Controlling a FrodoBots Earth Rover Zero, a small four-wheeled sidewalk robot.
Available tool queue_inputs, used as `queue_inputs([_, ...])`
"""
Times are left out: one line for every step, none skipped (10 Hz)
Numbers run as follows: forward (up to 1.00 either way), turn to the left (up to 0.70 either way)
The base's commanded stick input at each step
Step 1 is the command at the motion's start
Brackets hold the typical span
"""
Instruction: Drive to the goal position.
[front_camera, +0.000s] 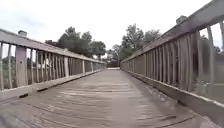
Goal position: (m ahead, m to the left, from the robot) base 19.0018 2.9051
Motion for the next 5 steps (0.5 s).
queue_inputs([0.70, 0.00])
queue_inputs([0.70, 0.00])
queue_inputs([0.70, 0.00])
queue_inputs([0.70, 0.00])
queue_inputs([0.70, 0.00])
